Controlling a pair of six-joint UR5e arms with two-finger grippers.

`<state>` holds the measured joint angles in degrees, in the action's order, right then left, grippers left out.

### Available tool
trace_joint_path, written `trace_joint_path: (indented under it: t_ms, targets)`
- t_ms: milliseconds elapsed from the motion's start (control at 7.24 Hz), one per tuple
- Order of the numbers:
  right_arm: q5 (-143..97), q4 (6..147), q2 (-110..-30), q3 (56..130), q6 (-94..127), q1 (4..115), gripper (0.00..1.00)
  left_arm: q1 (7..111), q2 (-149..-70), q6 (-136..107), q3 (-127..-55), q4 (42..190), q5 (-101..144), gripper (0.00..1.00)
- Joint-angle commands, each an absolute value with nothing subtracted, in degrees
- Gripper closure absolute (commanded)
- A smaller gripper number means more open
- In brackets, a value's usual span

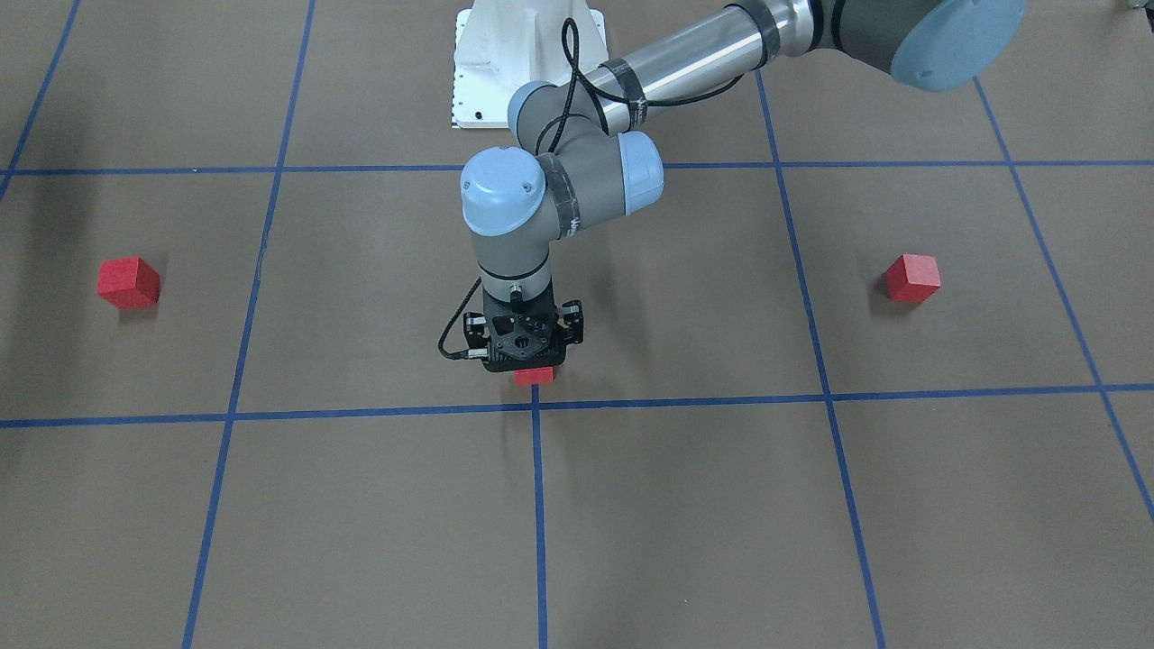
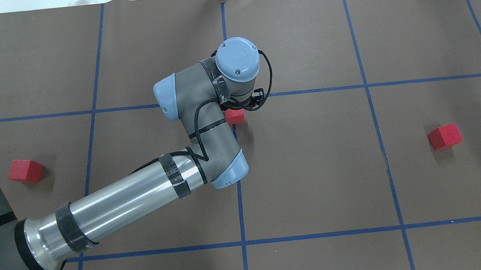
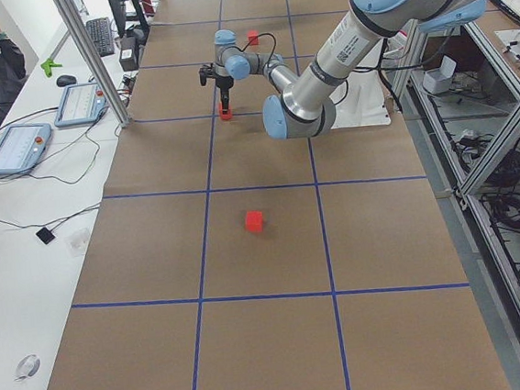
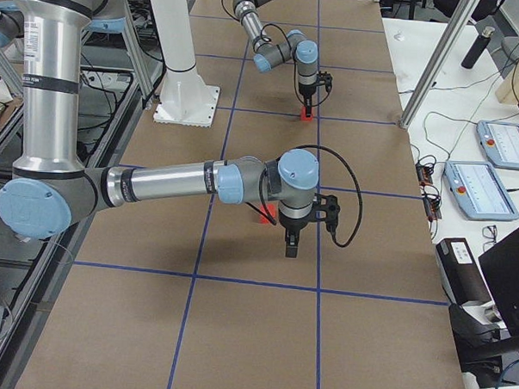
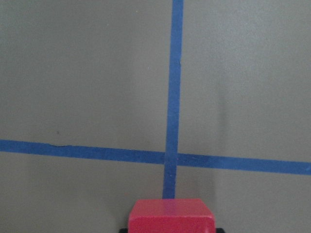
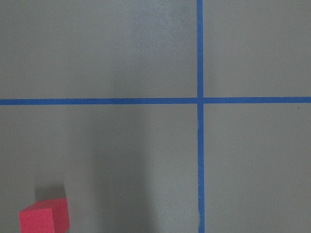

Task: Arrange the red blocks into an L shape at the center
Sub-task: 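Carry the red cube farther out and lower it at the grid center, then open the left gripper and lift away while the right gripper reaches its red cube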

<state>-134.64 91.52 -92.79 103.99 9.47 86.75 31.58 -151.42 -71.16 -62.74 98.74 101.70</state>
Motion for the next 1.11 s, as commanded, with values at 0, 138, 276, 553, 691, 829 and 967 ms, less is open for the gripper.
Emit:
trace_joint_path:
  t_ms: [0,138,276,553,691,829,967]
  targets:
    - [-134.82,91.67,-90.45,104.23,9.84,85.96,0.01,32.34,-151.44,-71.10,-63.54,98.44,101.78,0.00]
    - [-135.17,91.32,-90.44,104.15,9.93,85.87,0.01,33.74,-151.44,-71.10,-65.29,97.92,102.73,0.01]
    - [-137.35,91.23,-90.53,104.59,10.02,84.83,0.01,36.80,-151.35,-70.93,-67.22,95.47,107.79,0.00]
    - [-142.19,91.06,-91.14,104.94,10.28,82.72,0.01,40.42,-151.08,-69.62,-71.97,90.19,110.39,0.00]
    - [-141.51,89.49,-91.66,105.55,10.20,79.92,0.01,41.39,-151.08,-69.35,-71.98,90.09,110.39,0.00]
    - [-136.98,85.47,-93.58,106.86,10.20,76.41,0.01,41.92,-151.08,-69.35,-71.90,90.09,110.39,0.00]
    - [-134.06,80.12,-96.74,108.27,11.33,73.33,0.01,42.36,-151.08,-69.35,-71.98,90.09,110.39,0.00]
